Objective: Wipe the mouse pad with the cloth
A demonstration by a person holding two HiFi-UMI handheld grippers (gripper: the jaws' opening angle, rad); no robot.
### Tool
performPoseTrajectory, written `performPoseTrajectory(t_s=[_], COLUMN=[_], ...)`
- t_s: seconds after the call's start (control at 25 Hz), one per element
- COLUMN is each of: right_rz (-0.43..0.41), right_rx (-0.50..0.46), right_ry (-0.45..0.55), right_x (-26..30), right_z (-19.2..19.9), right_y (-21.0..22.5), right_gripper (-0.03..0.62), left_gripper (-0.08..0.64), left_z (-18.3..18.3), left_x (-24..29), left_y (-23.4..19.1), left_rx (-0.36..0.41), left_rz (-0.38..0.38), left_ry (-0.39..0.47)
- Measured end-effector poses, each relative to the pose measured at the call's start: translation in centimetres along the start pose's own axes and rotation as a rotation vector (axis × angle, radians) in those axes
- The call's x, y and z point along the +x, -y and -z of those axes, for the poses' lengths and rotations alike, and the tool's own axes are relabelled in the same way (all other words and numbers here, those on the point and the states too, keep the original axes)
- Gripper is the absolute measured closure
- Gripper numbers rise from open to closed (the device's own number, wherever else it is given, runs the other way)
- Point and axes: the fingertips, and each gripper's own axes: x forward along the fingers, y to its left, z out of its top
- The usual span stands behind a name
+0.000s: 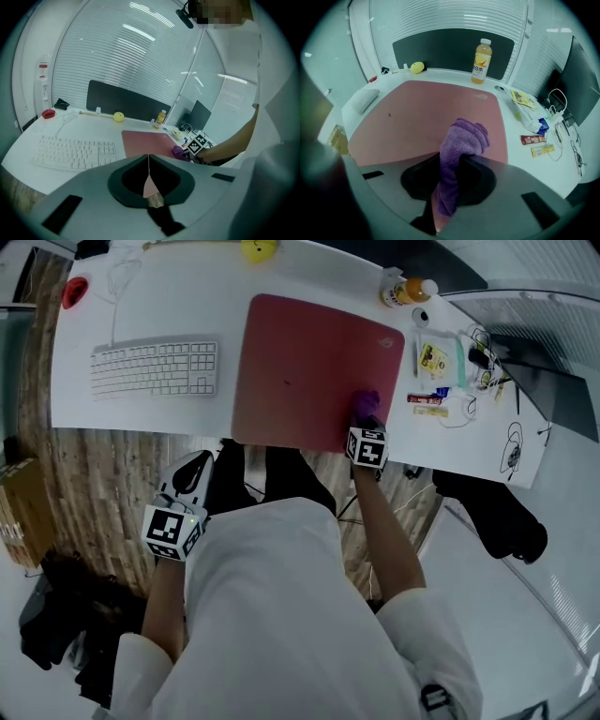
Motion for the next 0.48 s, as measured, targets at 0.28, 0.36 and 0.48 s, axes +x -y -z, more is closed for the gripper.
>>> performPoseTrajectory(t_s=[0.28,0.36,0.48], right_rz=[-0.087,-0.112,-0.153], right_rx=[-0.054,-0.062,-0.075], right_ry=[0.014,0.018,0.02], right_x=[0.4,0.5,0.8], right_z=[-1.7,-2.2,-3.0], right_y=[-5.9,-7.5,-9.7], right_gripper=[0.509,0.508,0.509], left_gripper=[0.538,0.538,0.538], left_z=[0.9,1.1,1.5], left_x=[-2.3,-2.9,-3.7], left_y=[-0.2,-0.3,-0.6], left_rx=[-0.027,-0.031,-0.046], left_rz=[-0.033,-0.043,-0.069], left_ry=[0.022,0.028,0.039])
